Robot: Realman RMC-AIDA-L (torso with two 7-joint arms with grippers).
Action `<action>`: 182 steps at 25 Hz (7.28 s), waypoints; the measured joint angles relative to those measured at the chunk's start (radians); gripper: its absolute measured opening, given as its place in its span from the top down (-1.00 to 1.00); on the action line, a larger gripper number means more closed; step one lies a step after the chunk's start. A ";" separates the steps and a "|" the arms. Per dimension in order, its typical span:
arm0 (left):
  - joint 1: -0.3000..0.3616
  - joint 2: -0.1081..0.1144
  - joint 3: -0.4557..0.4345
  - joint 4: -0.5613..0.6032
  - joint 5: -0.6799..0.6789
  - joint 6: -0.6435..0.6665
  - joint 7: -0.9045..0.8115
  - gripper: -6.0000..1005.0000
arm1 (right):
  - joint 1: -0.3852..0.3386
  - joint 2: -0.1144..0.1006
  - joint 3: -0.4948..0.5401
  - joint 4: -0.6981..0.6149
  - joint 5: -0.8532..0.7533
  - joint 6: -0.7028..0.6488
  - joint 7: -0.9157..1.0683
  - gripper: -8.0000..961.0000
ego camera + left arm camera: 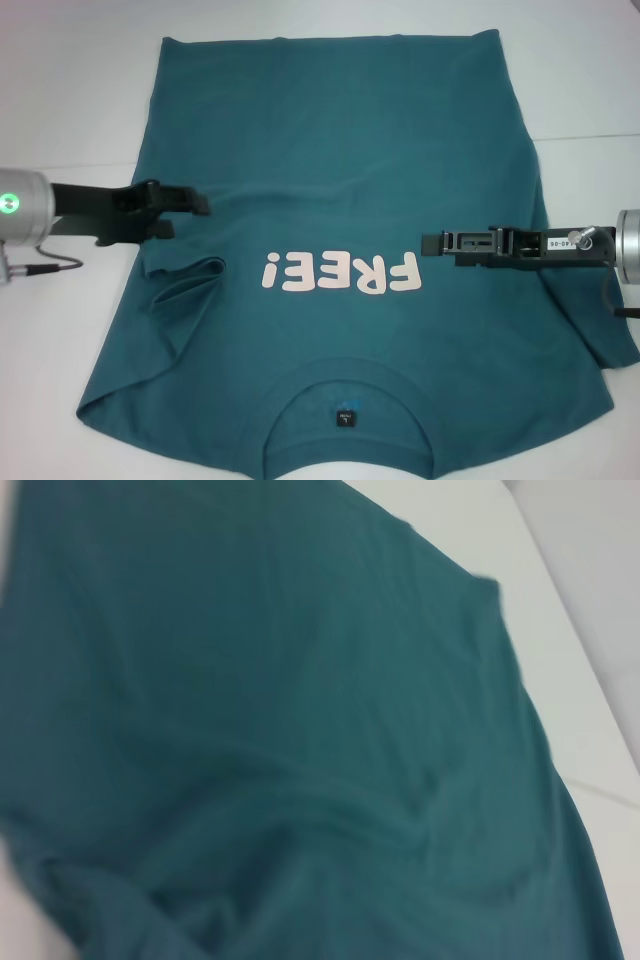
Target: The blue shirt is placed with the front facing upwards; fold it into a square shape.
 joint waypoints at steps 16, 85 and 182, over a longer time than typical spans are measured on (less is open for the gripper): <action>0.075 0.002 -0.040 0.001 0.059 0.048 0.020 -0.37 | 0.035 -0.058 -0.026 0.000 -0.047 -0.001 0.204 -0.91; 0.048 -0.032 -0.001 -0.010 0.068 0.080 0.051 0.97 | 0.033 -0.072 -0.019 0.000 -0.083 -0.029 0.260 -0.90; 0.006 -0.030 -0.082 -0.223 0.076 -0.328 -0.001 -0.18 | 0.021 -0.078 -0.019 0.038 -0.087 -0.034 0.259 -0.88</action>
